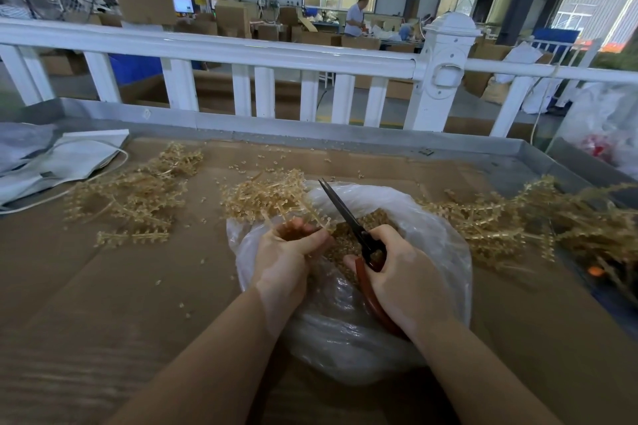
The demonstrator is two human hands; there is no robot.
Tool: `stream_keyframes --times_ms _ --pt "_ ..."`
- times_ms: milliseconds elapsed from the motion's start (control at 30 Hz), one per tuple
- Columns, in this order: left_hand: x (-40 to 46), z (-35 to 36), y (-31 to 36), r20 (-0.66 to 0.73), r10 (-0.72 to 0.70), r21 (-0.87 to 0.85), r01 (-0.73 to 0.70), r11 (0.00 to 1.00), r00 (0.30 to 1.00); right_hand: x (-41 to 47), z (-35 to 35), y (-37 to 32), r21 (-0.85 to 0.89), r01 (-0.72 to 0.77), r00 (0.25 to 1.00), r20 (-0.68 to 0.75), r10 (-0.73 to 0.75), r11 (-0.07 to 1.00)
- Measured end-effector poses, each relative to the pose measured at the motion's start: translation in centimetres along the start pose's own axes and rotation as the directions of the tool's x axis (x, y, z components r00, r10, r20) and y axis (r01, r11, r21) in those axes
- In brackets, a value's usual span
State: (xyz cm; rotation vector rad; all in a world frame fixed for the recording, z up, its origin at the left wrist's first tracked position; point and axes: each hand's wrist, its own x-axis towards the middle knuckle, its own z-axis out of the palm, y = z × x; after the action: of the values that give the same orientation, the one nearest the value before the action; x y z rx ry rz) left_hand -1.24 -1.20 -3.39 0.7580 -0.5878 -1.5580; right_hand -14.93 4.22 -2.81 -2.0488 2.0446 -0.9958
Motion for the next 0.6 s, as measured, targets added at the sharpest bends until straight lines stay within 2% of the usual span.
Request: stream_keyframes --times_ms 433,600 --pt "-0.08 -0.04 0.38 -0.029 -0.031 -0.094 0.028 0.995 0.999 -0.29 -0.42 -0.17 0.011 0.039 0.999 -0.015 -0.039 0.999" --pt "0.24 -0.44 0.32 -0.012 -0.045 -0.159 0.042 0.986 0.999 -0.38 -0.88 -0.33 0.049 0.084 0.994 0.071 -0.087 0.995"
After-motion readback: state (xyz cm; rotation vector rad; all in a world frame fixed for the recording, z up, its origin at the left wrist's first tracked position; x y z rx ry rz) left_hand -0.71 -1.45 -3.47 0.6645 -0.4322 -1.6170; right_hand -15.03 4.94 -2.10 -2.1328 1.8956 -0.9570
